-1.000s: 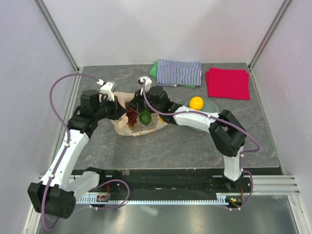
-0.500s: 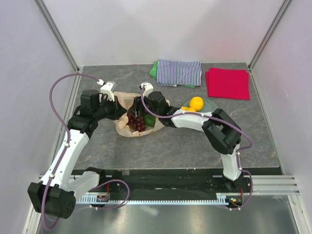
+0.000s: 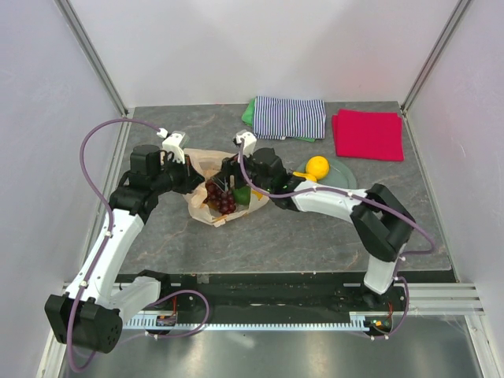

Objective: Place the fruits into the plastic bag

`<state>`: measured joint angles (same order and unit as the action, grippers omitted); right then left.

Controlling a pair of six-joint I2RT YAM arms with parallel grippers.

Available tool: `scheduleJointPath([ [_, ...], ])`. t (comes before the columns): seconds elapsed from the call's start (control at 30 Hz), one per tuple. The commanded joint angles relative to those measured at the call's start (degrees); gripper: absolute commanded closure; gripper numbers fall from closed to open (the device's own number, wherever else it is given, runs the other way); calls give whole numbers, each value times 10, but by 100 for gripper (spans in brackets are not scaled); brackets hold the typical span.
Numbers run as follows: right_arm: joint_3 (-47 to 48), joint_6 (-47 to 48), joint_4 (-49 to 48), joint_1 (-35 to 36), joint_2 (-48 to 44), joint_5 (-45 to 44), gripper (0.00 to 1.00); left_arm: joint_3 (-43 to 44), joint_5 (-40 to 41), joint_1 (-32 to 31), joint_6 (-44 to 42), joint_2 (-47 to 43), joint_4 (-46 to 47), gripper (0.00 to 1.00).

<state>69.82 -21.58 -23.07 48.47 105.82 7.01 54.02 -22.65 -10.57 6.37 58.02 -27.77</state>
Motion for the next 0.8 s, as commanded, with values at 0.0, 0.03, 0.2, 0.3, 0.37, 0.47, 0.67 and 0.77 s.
scheduleJointPath([
  [0.0, -48, 29, -40, -17, -90, 42, 27, 1, 9, 3, -4, -8, 6, 98],
  [0.03, -57, 35, -40, -21, -124, 52, 27, 1, 9, 3, -4, -9, 6, 98],
  [0.2, -111, 52, 12, -49, -236, 57, 17, 0, 13, 3, -3, -9, 6, 98],
  [0.3, -138, 66, 68, -72, -278, 44, 16, 0, 13, 3, -2, -8, 7, 98],
  [0.37, -145, 71, 113, -86, -288, 13, 16, 0, 15, 3, -2, -7, 6, 99],
  [0.47, -151, 77, 153, -99, -285, 16, 18, 0, 15, 3, -3, -5, 6, 99],
  [0.67, -200, 49, 124, -126, -279, 85, 19, 1, 17, 3, -4, -2, 6, 99],
  [0.77, -210, 38, 114, -131, -275, 100, 20, -1, 19, 3, -4, -2, 6, 99],
])
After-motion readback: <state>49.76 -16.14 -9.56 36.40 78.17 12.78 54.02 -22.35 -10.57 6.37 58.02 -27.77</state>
